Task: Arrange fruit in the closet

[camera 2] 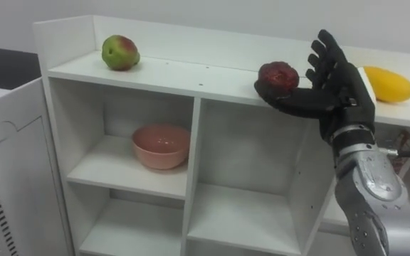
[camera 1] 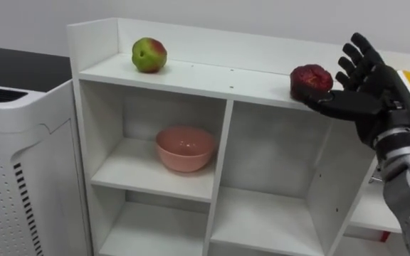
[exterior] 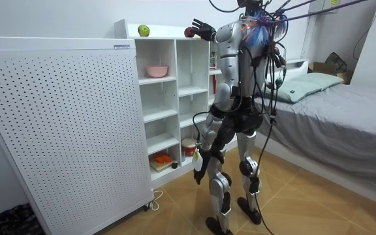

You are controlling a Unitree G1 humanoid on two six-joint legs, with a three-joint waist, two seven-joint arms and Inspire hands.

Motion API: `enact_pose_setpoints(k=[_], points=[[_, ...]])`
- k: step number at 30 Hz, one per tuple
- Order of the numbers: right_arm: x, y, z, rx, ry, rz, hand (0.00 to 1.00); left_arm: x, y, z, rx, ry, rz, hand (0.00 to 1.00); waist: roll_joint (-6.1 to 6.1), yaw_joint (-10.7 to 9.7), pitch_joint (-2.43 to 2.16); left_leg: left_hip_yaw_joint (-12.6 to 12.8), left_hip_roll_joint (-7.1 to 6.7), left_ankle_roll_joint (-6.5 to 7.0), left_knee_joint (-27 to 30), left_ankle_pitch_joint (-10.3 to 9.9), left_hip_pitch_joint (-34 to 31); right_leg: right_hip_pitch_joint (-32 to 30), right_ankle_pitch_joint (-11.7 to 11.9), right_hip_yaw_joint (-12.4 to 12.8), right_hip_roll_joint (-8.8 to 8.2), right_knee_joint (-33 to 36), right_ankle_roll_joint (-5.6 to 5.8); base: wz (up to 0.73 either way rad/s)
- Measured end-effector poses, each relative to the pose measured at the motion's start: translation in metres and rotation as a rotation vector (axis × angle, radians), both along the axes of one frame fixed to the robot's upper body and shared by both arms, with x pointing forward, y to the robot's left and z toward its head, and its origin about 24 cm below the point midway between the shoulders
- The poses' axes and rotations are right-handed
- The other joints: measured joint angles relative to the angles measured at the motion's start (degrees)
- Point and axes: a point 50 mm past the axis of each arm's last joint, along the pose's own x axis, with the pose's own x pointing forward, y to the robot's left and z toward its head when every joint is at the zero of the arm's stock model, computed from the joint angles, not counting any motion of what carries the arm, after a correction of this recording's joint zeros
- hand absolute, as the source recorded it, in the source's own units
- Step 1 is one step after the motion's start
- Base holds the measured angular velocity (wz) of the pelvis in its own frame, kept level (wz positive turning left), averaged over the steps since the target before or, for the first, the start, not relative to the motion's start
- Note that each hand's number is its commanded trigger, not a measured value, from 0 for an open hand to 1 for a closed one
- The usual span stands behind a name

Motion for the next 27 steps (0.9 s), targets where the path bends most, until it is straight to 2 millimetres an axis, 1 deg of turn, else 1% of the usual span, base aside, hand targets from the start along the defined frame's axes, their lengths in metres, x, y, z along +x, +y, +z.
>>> enact_pose_setpoints(k=[4,8,11,15,18,19,20,21,22,27], points=[[0.007,-0.008,0.000,-0.062,0.041,-0.017,0.00,0.000,0.001,0.000,0.005,0.002,0.001,0.00,-0.83,0.72,0.26,0.11,0.04,-0.02,0.03,0.01,0.15,-0.14,0.00,-0.02,0.01,0.04,0.00,0.00],[0.007,-0.014,-0.002,-0.084,0.060,-0.029,0.00,-0.002,0.002,0.000,0.009,0.010,0.003,0.00,-1.44,1.08,0.05,0.12,0.05,-0.02,0.03,0.01,-0.20,-0.16,0.03,-0.07,0.03,0.07,-0.04,0.00],[0.008,-0.015,-0.003,-0.085,0.068,-0.030,0.00,-0.001,0.004,0.001,0.013,0.010,0.002,0.00,-1.61,1.10,-0.07,0.13,0.05,-0.02,0.01,0.01,-0.18,-0.15,0.03,-0.09,0.03,0.06,-0.04,0.00],[0.009,-0.016,-0.002,-0.103,0.074,-0.016,0.00,0.000,0.007,0.002,0.019,0.007,0.007,0.00,-1.53,1.13,-0.03,0.10,0.05,-0.02,0.04,0.01,-0.36,-0.08,0.02,-0.11,0.03,0.06,-0.04,0.00],[0.010,-0.018,0.000,-0.156,0.086,-0.002,0.00,0.000,0.009,0.002,0.025,0.010,0.007,0.00,-1.41,1.16,0.05,0.04,0.05,-0.02,0.03,0.01,-0.59,-0.14,0.02,-0.12,0.03,0.07,-0.04,0.00],[0.012,-0.018,0.001,-0.164,0.090,0.000,0.09,-0.001,0.010,0.002,0.027,0.013,0.008,0.00,-1.36,1.14,0.08,0.03,0.05,-0.02,-0.03,0.01,-0.61,-0.15,0.03,-0.12,0.04,0.07,-0.04,0.00],[0.012,-0.018,0.001,-0.171,0.091,0.001,0.54,-0.001,0.010,0.003,0.028,0.013,0.008,0.00,-1.34,1.15,0.09,0.02,0.05,-0.02,-0.03,0.01,-0.64,-0.15,0.03,-0.13,0.04,0.07,-0.04,0.00],[0.012,-0.018,0.001,-0.177,0.091,0.002,0.62,-0.001,0.010,0.003,0.029,0.013,0.008,0.00,-1.34,1.15,0.09,0.02,0.05,-0.02,-0.03,0.01,-0.64,-0.15,0.03,-0.13,0.04,0.07,-0.04,0.00],[0.012,-0.018,0.001,-0.184,0.092,0.003,1.00,-0.001,0.011,0.003,0.030,0.014,0.008,0.00,-1.34,1.16,0.08,0.02,0.05,-0.02,-0.01,0.01,-0.64,-0.15,0.03,-0.13,0.04,0.07,-0.04,0.00],[0.012,-0.019,0.002,-0.199,0.093,0.013,1.00,0.001,0.013,0.003,0.038,0.014,0.007,0.00,-1.38,1.12,0.01,-0.24,0.03,-0.02,0.12,0.01,-0.71,-0.11,0.03,-0.30,0.04,0.06,-0.04,0.00]])
